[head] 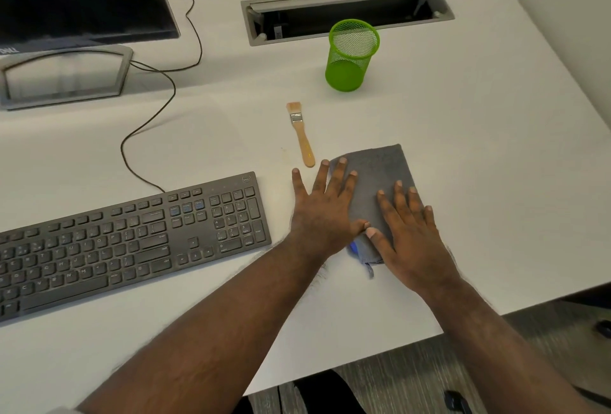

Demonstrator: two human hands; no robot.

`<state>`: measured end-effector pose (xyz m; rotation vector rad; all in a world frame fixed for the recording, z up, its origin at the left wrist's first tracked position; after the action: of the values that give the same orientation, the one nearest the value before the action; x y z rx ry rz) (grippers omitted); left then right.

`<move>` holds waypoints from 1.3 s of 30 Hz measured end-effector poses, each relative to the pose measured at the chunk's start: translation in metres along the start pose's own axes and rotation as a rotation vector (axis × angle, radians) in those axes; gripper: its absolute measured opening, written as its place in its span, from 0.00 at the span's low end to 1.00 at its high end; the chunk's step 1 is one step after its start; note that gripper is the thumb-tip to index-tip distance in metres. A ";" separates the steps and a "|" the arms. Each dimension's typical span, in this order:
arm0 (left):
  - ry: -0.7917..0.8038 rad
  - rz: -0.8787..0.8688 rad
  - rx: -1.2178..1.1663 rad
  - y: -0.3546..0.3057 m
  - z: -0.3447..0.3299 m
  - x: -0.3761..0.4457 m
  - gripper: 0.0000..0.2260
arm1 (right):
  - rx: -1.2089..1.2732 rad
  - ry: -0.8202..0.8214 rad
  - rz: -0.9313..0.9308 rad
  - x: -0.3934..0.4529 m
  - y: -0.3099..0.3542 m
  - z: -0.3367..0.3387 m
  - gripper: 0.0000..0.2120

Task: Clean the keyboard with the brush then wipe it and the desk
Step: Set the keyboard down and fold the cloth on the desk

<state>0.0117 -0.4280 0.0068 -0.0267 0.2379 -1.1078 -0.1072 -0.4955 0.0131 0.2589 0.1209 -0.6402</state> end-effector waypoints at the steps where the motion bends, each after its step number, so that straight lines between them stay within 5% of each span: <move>1: 0.014 -0.009 0.012 0.001 -0.002 0.001 0.41 | -0.031 0.006 0.004 0.001 0.000 -0.004 0.37; 12: 0.033 -0.066 -0.057 0.008 -0.008 0.005 0.41 | -0.057 0.024 -0.010 0.001 -0.001 -0.009 0.38; 20: -0.293 0.131 -0.133 0.085 0.039 0.014 0.37 | 0.051 -0.339 -0.005 0.053 0.048 0.066 0.26; 29: -0.164 0.276 -0.116 0.150 0.036 0.038 0.31 | -0.222 -0.234 0.059 0.129 0.130 0.055 0.20; 39: -0.054 0.291 -0.069 0.149 0.018 0.045 0.30 | -0.259 -0.197 -0.113 0.147 0.128 0.044 0.14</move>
<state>0.1662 -0.4027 -0.0042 -0.0808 0.2240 -0.8077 0.0884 -0.4936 0.0528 -0.0618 0.0288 -0.7506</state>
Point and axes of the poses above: each hand's wrist, its own x-axis towards the middle knuckle, its own z-axis out of the back of the hand, y = z × x, the point moved 10 cm from there along x, towards the middle knuckle, and after that the axes turned 6 degrees about -y, right-handed, at the moved point
